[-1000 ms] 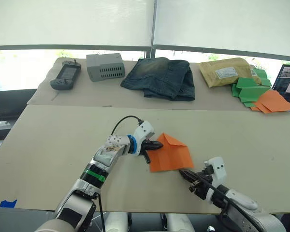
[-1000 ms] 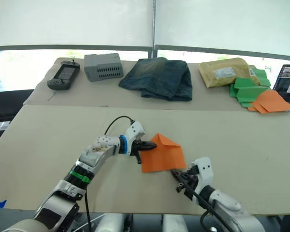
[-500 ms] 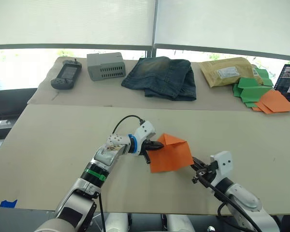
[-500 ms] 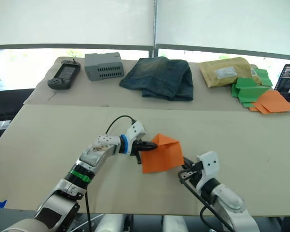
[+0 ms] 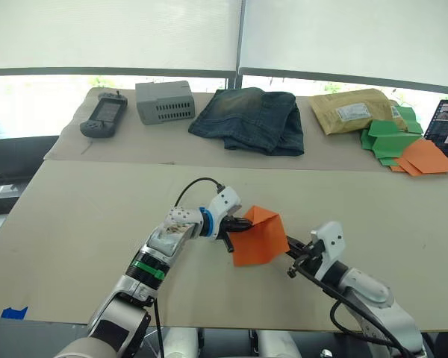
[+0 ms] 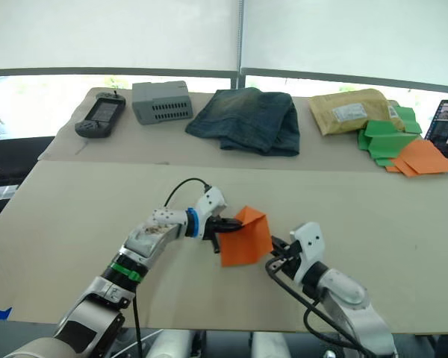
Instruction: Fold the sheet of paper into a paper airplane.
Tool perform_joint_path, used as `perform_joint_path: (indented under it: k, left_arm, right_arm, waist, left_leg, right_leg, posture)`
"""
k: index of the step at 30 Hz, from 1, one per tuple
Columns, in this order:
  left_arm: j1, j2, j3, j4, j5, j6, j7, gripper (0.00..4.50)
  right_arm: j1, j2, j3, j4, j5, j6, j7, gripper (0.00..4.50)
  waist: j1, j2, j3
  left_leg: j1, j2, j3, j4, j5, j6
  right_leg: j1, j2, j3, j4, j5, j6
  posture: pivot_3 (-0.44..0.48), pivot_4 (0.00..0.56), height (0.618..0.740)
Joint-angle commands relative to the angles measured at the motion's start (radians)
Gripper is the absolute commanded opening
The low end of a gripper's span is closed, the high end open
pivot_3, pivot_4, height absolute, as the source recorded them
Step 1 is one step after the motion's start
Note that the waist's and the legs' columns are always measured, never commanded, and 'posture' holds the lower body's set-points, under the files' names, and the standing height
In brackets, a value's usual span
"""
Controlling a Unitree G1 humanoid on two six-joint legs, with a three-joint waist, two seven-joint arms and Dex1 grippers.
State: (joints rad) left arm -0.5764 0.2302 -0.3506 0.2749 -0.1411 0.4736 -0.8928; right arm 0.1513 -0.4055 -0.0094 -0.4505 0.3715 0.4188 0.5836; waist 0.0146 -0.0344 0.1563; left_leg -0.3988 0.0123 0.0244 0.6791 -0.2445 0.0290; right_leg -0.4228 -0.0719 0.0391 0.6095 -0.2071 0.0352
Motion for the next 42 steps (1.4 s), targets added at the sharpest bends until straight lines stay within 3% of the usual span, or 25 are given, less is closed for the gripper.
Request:
perform_joint_path:
  k: [1, 9, 15, 28, 34, 42]
  left_arm:
    - [0.012, -0.017, -0.049, 0.046, 0.052, 0.004, 0.023, 0.06]
    - [-0.014, -0.073, -0.108, 0.075, 0.102, -0.022, 0.011, 0.06]
    - [-0.027, -0.064, -0.112, 0.092, 0.128, -0.029, 0.0, 0.06]
    - [0.004, 0.077, -0.041, -0.109, 0.088, 0.084, -0.029, 0.06]
    - [-0.004, 0.1, -0.001, -0.119, 0.058, 0.109, -0.024, 0.06]
    - [-0.042, 0.053, 0.119, -0.085, -0.01, 0.15, 0.054, 0.06]
  right_arm:
    - [-0.046, -0.008, 0.007, 0.024, 0.006, -0.021, 0.023, 0.0]
    - [-0.139, 0.007, 0.044, 0.09, 0.0, -0.029, 0.047, 0.0]
    - [-0.168, 0.014, 0.052, 0.123, -0.01, -0.041, 0.052, 0.0]
    - [-0.218, -0.013, 0.056, 0.198, -0.069, -0.053, 0.052, 0.0]
    - [-0.246, -0.011, 0.049, 0.209, -0.065, -0.052, 0.054, 0.0]
    - [-0.253, -0.009, 0.047, 0.217, -0.066, -0.056, 0.054, 0.0]
  waist:
    - [0.0, 0.0, 0.0]
    - [0.006, 0.0, 0.0]
    - [0.009, 0.0, 0.0]
    - [-0.03, 0.0, 0.0]
    - [-0.029, 0.0, 0.0]
    - [-0.027, 0.0, 0.0]
  left_leg:
    - [0.0, 0.0, 0.0, 0.0, 0.0, 0.0]
    - [0.0, -0.002, 0.0, 0.001, 0.001, 0.001]
    - [-0.002, -0.006, -0.001, 0.001, 0.001, 0.002]
    - [-0.001, 0.0, 0.0, -0.001, 0.001, 0.003]
    - [0.0, 0.002, -0.001, -0.001, 0.001, 0.003]
    - [-0.001, 0.001, 0.0, -0.001, 0.001, 0.003]
  right_leg:
    - [0.0, 0.0, 0.0, 0.0, 0.0, 0.0]
    - [0.001, -0.002, 0.0, 0.0, 0.0, 0.001]
    - [0.001, -0.004, 0.0, 0.0, 0.001, 0.007]
    - [-0.001, 0.001, 0.0, 0.003, 0.002, 0.007]
    - [-0.002, 0.004, 0.001, 0.003, 0.002, 0.006]
    - [-0.003, 0.004, 0.001, 0.003, 0.003, 0.006]
  posture:
    - [0.0, 0.15, 0.722]
    - [0.0, 0.15, 0.722]
    - [0.0, 0.15, 0.722]
    - [0.0, 0.15, 0.722]
    - [0.0, 0.15, 0.722]
    - [0.0, 0.15, 0.722]
